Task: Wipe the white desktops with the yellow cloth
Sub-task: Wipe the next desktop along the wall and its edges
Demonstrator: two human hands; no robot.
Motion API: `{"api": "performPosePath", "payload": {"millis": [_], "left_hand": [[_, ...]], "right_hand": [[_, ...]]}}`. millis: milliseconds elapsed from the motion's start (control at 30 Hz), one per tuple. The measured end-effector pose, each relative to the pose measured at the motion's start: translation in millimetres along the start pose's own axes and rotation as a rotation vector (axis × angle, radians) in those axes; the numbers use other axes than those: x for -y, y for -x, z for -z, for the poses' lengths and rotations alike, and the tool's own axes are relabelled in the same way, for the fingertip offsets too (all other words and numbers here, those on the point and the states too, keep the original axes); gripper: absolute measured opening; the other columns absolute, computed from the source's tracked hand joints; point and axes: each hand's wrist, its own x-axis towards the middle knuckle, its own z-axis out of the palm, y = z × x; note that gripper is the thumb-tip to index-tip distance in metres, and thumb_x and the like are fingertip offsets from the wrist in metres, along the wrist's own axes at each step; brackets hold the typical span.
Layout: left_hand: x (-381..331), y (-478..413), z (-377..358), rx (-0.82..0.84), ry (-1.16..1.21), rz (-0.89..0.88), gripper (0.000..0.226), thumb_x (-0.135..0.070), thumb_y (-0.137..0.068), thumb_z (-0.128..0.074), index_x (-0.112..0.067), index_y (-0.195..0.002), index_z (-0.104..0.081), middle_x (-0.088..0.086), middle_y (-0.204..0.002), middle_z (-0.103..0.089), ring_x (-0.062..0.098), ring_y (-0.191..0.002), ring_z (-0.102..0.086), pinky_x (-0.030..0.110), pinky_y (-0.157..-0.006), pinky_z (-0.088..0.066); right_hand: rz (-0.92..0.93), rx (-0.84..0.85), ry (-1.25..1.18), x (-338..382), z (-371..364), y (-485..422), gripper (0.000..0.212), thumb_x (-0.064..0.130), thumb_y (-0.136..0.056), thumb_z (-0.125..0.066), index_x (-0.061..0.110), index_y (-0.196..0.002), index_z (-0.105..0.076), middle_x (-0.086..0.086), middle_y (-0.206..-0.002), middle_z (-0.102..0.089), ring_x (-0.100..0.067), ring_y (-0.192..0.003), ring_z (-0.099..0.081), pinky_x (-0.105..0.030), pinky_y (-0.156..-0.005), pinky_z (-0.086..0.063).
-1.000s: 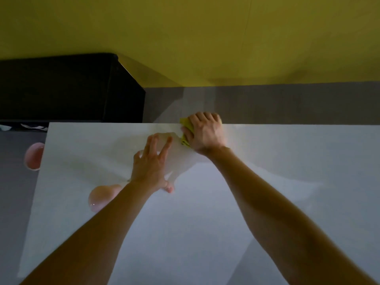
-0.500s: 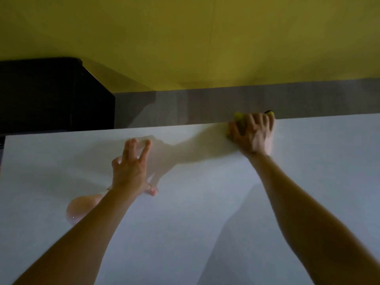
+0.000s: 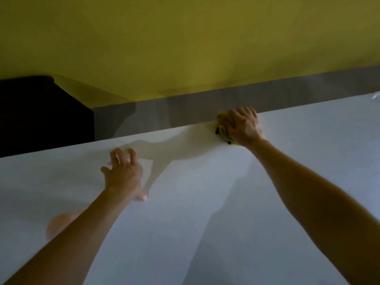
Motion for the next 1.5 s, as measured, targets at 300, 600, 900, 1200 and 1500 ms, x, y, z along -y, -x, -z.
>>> {"api": "performPosePath", "payload": {"millis": [300, 600, 900, 1200, 1500], "left_hand": [[-84.8, 4.8, 17.1, -0.135, 0.125, -0.196, 0.158, -0.093, -0.055, -0.081, -0.028, -0.169, 0.007, 0.011, -0.176, -0.001, 0.04, -0.164, -0.011, 0.063, -0.124, -0.036], [-111.8, 2.3, 18.4, -0.087, 0.07, -0.077, 0.159, -0.077, -0.052, -0.095, -0.022, -0.164, 0.004, 0.017, -0.17, 0.001, 0.045, -0.163, -0.007, 0.064, -0.118, -0.044], [-175.0, 23.6, 33.2, -0.027, 0.204, -0.005, 0.16, -0.078, -0.058, -0.092, -0.025, -0.169, 0.011, 0.011, -0.173, 0.001, 0.041, -0.162, -0.015, 0.061, -0.119, -0.044], [-257.0, 36.4, 55.8, -0.062, 0.171, 0.028, 0.166, -0.084, -0.054, -0.09, -0.027, -0.167, 0.018, 0.009, -0.178, 0.008, 0.04, -0.166, -0.005, 0.064, -0.122, -0.04], [-341.8, 13.8, 88.7, -0.14, 0.026, -0.271, 0.149, -0.072, -0.069, -0.091, -0.027, -0.171, 0.007, 0.01, -0.179, 0.011, 0.037, -0.167, 0.0, 0.056, -0.13, -0.03]], "right_hand": [[0.052, 0.107, 0.034, 83.5, -23.0, -7.6, 0.039, 0.056, -0.098, -0.05, 0.025, -0.099, -0.073, -0.004, -0.096, -0.067, -0.033, -0.1, -0.061, -0.049, -0.101, -0.04], [0.054, -0.001, -0.085, -44.8, -0.3, -6.5, 0.052, 0.068, -0.102, -0.055, 0.019, -0.1, -0.073, -0.008, -0.096, -0.071, -0.038, -0.095, -0.064, -0.047, -0.094, -0.047], [-0.164, 0.099, 0.128, -124.9, 41.3, 0.5, 0.05, 0.057, -0.105, -0.042, 0.013, -0.104, -0.066, -0.021, -0.109, -0.064, -0.041, -0.111, -0.057, -0.056, -0.12, -0.033], [0.254, 0.211, -0.117, -55.4, 24.5, -21.6, 0.05, 0.066, -0.102, -0.05, 0.022, -0.114, -0.068, -0.008, -0.115, -0.072, -0.036, -0.112, -0.066, -0.045, -0.097, -0.045], [-0.157, -0.045, 0.089, -339.7, 103.3, 4.6, 0.045, 0.056, -0.104, -0.05, 0.014, -0.102, -0.067, -0.015, -0.101, -0.063, -0.04, -0.101, -0.057, -0.052, -0.11, -0.04]]}}
